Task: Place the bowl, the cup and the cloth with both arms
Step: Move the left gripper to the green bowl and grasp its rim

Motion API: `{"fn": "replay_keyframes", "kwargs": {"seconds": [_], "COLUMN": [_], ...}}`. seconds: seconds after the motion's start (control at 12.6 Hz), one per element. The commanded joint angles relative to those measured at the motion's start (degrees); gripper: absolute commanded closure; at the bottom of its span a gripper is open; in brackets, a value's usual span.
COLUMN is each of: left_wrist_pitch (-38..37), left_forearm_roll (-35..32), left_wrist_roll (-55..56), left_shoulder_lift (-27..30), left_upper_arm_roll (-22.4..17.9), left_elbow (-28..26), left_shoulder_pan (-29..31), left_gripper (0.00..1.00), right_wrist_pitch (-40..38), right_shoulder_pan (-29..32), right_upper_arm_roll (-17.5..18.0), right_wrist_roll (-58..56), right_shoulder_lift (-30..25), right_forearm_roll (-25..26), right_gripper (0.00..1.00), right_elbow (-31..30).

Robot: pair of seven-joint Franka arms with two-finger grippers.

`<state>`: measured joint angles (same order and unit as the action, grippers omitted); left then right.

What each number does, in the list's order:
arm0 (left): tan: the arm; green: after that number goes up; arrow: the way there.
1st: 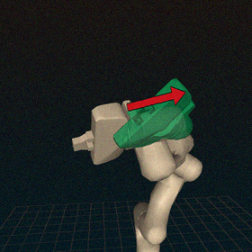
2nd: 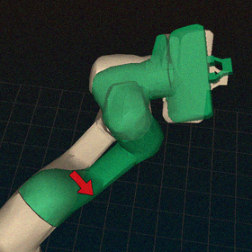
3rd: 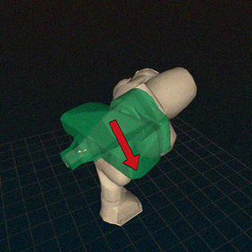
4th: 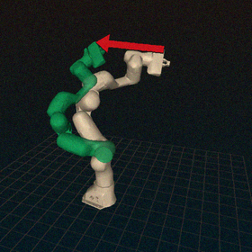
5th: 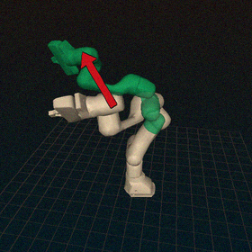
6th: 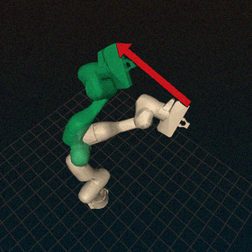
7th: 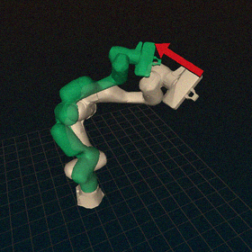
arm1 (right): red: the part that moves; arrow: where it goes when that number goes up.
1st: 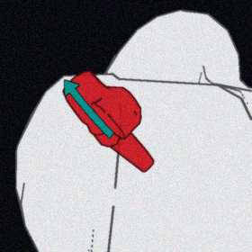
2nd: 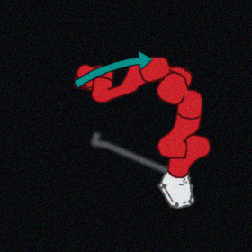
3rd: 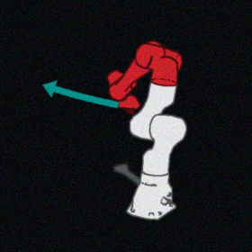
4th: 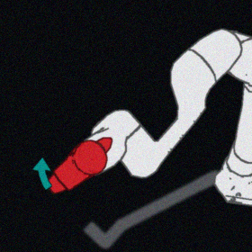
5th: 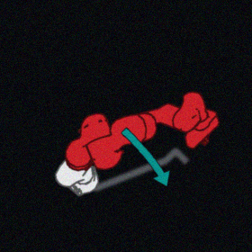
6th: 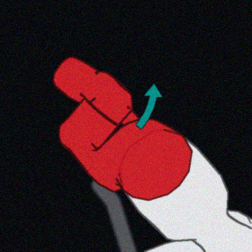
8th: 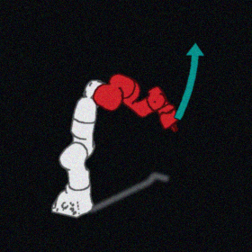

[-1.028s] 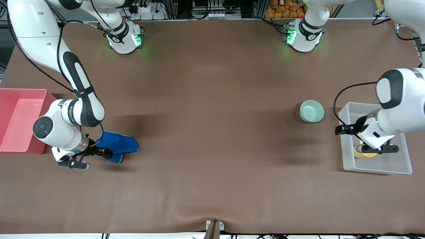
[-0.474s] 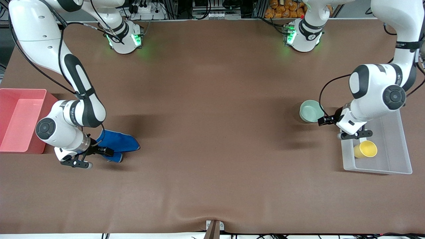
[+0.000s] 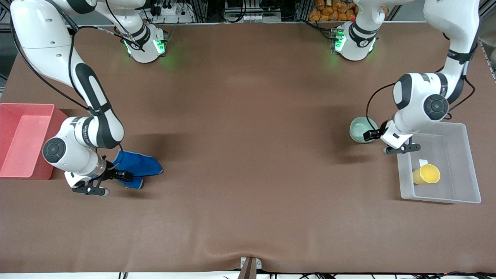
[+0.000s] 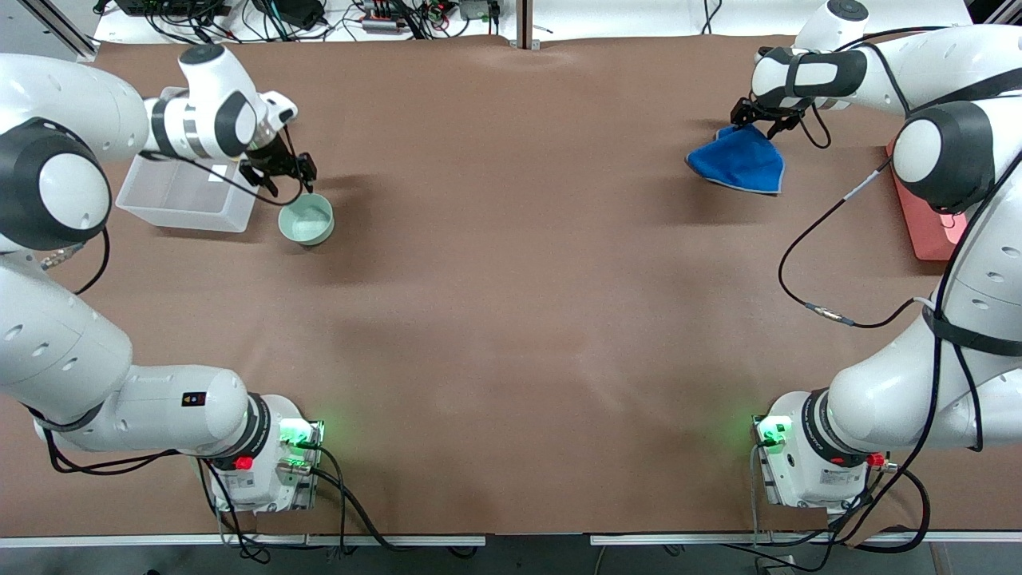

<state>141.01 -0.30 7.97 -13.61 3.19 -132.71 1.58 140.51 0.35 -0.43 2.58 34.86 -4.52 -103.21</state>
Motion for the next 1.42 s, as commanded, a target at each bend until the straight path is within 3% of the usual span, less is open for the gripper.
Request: {"fn": "replay_keyframes", "kwargs": {"seconds": [0.0,0.16,0.24,0.32,0.4,0.55,0.87,1.11,1.34], "left_wrist_pitch": [4.4,8.3,10.7,11.6,11.7,11.6,9.2,-6.7,-15.8], "left_forearm_roll": [-3.3,-3.5,-3.5,-3.5,-3.5,-3.6,-3.7,-3.7,-3.6], "left_wrist_roll": [1.8,1.8,1.7,1.7,1.6,1.7,0.9,1.3,0.5], "left_shoulder_lift": [2.2,1.7,1.6,1.1,0.7,0.6,1.3,1.4,1.5], "left_upper_arm_roll": [0.4,0.4,0.2,0.2,0.2,0.2,-0.3,0.0,-0.3], "left_elbow": [-6.0,-8.6,-10.0,-10.4,-10.3,-10.0,-7.0,4.3,14.4], "left_shoulder_pan": [0.9,0.9,0.9,1.1,1.1,1.1,2.5,2.0,2.5], "left_gripper": [0.10,0.10,0.15,0.35,0.60,1.00,1.00,1.00,1.00], "right_wrist_pitch": [-0.1,-0.1,-0.1,-0.1,-0.1,-0.1,-0.1,-0.8,-2.5], "right_shoulder_pan": [0.7,1.1,1.3,1.3,1.3,1.3,0.8,0.1,-0.2], "right_upper_arm_roll": [0.4,0.4,0.4,0.4,0.4,0.4,0.4,0.6,0.6], "right_wrist_roll": [-2.9,-4.8,-5.4,-5.4,-5.4,-5.5,-5.5,-5.5,-5.4], "right_shoulder_lift": [-0.6,-0.5,-0.5,-0.6,-0.7,-0.7,-1.8,-3.3,-3.8], "right_forearm_roll": [-1.1,-1.1,-1.1,-1.1,-1.1,-1.1,-1.1,-1.0,-1.0], "right_gripper": [0.65,0.81,0.88,0.93,0.99,1.00,1.00,1.00,1.00], "right_elbow": [-0.5,-0.5,-0.5,-0.4,-0.4,-0.3,0.9,1.4,1.9]}}
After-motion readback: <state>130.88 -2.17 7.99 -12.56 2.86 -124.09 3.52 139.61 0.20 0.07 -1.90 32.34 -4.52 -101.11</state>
